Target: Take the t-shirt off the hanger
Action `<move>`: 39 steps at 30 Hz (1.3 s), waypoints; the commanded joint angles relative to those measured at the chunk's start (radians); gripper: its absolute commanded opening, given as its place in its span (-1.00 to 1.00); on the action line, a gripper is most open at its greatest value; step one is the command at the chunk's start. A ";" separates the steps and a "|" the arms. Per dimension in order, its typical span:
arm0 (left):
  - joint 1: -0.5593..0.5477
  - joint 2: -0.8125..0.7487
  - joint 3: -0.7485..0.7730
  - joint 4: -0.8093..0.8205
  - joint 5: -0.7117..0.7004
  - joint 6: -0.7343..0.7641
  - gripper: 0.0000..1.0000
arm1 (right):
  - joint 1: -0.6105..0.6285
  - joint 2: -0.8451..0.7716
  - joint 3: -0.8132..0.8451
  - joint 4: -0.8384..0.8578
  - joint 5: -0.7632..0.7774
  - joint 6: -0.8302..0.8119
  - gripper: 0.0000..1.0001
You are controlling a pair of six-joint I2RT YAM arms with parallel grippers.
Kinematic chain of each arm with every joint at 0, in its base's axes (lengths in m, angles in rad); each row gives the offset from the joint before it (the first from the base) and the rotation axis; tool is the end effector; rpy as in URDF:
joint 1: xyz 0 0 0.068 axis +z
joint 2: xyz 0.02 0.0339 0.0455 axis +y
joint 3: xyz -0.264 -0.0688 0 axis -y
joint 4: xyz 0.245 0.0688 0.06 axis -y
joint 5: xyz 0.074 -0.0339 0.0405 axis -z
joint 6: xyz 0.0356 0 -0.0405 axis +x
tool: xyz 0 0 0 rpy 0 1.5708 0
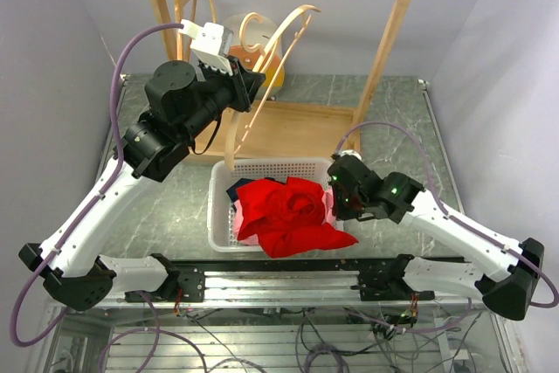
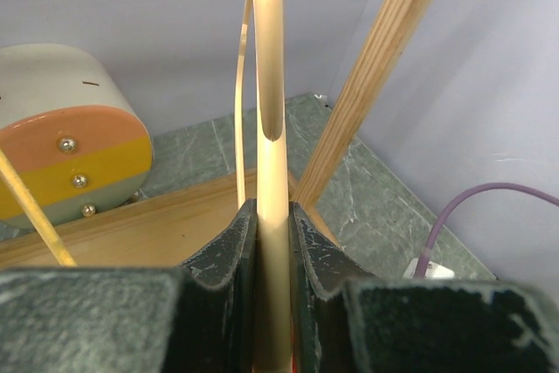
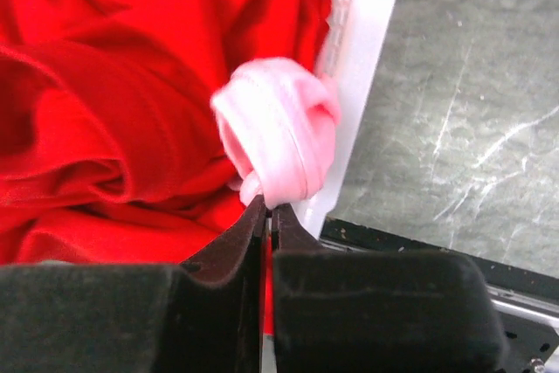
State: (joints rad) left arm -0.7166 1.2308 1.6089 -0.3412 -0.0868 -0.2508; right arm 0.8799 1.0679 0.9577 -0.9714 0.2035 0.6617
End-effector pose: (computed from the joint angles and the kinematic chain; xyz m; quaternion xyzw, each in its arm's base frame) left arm 0.1882 -0.1598 0.5126 0.1296 0.6818 -0.3079 0.6508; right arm 0.1292 0.1450 0.2814 -0.0806 0.9622 0.0972 0.2415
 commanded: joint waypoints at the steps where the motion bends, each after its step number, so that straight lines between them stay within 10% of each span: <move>1: 0.003 -0.013 0.000 0.044 -0.015 0.001 -0.86 | -0.001 0.017 0.113 -0.005 0.005 -0.047 -1.00; 23: 0.002 0.022 0.021 0.066 -0.028 0.015 -0.86 | -0.090 0.344 0.019 0.373 -0.300 -0.207 -1.00; 39: 0.003 0.210 0.333 -0.125 -0.223 -0.010 -0.86 | -0.093 0.381 0.013 0.310 -0.322 -0.233 -0.76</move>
State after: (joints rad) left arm -0.7166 1.3872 1.8389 -0.4446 -0.2062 -0.2440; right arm 0.7853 1.4555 0.9432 -0.6319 -0.1047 0.4465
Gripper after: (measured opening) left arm 0.242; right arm 0.120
